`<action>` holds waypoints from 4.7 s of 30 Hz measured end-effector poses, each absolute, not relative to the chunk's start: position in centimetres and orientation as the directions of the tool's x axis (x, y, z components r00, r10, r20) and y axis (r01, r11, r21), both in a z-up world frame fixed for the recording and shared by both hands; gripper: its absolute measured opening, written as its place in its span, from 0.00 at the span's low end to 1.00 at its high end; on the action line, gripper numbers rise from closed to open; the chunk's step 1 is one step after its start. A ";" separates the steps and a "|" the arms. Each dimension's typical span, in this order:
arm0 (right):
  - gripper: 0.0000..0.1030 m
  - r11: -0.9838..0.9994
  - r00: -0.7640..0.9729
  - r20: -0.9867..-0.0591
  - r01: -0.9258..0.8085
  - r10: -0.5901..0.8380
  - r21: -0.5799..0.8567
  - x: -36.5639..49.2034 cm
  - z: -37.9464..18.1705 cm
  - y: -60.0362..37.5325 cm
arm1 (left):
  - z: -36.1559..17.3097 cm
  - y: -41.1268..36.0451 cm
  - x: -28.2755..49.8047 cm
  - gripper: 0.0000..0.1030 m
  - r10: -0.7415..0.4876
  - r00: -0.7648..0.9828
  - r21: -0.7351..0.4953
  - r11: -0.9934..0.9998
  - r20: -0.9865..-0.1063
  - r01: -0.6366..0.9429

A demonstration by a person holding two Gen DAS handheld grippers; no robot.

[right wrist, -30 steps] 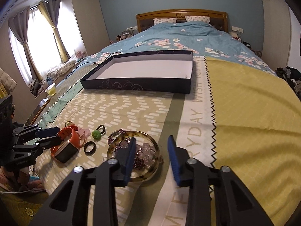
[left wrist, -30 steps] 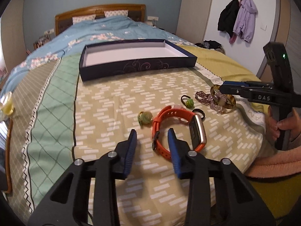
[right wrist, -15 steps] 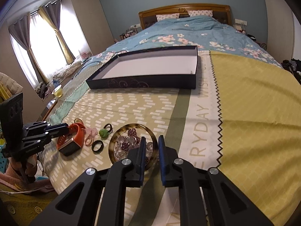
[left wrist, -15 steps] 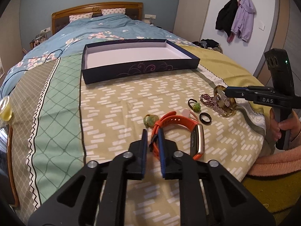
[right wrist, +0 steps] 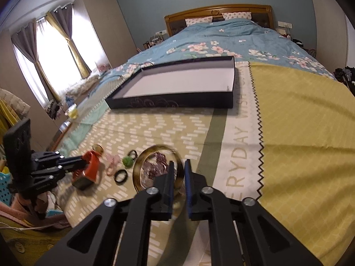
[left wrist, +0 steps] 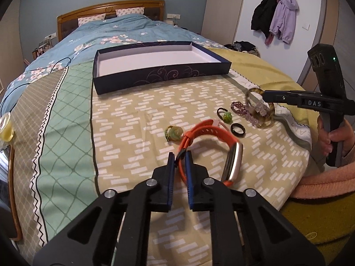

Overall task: Organize jewelry
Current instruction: 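Grasp the orange watch band with the left tool while the right tool grasps the tortoiseshell bangle, then carry both into the tray and open both tools to release them, then grasp the clear beaded bracelet with the right tool while the left tool lowers to the pink hair tie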

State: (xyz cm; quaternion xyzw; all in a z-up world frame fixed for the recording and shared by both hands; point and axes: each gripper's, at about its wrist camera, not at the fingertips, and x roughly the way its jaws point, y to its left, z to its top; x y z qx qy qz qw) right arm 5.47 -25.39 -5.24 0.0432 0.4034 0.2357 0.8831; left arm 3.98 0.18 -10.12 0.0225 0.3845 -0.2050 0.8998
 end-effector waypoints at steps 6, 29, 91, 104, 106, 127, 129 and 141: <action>0.07 0.882 0.577 -0.677 -0.394 0.456 0.258 5.8 -4.4 -25.0 | -8.9 0.8 4.0 0.09 -0.351 0.655 -0.101 0.916 -0.669 0.388; 0.07 0.885 0.657 -0.601 -0.407 0.455 0.225 16.1 -0.2 -23.7 | -1.1 0.9 13.7 0.09 -0.296 0.784 0.036 0.926 -0.545 0.375; 0.49 0.847 0.597 -0.638 -0.500 0.486 0.178 16.9 -0.9 -22.7 | -0.9 2.2 20.9 0.80 -0.294 0.811 0.002 0.940 -0.506 0.342; 0.34 0.809 0.482 -0.726 -0.560 0.491 0.176 7.6 -5.4 -24.1 | -4.8 0.5 10.2 0.81 -0.324 0.764 -0.020 0.926 -0.558 0.377; 0.32 0.814 0.472 -0.734 -0.550 0.487 0.186 7.2 -6.0 -24.4 | -5.4 0.4 9.7 0.81 -0.324 0.757 -0.028 0.926 -0.567 0.375; 0.07 0.800 0.485 -0.691 -0.553 0.537 0.234 5.8 -5.2 -24.4 | -6.8 0.1 6.4 0.78 -0.341 0.720 -0.034 0.914 -0.605 0.404; 0.07 0.798 0.491 -0.679 -0.552 0.546 0.243 5.7 -4.7 -24.4 | -6.9 -0.1 6.1 0.77 -0.344 0.715 -0.029 0.910 -0.609 0.413; 0.07 0.763 0.518 -0.598 -0.585 0.611 0.274 6.1 -1.4 -23.1 | -7.8 -0.9 6.7 0.65 -0.339 0.674 -0.016 0.899 -0.656 0.437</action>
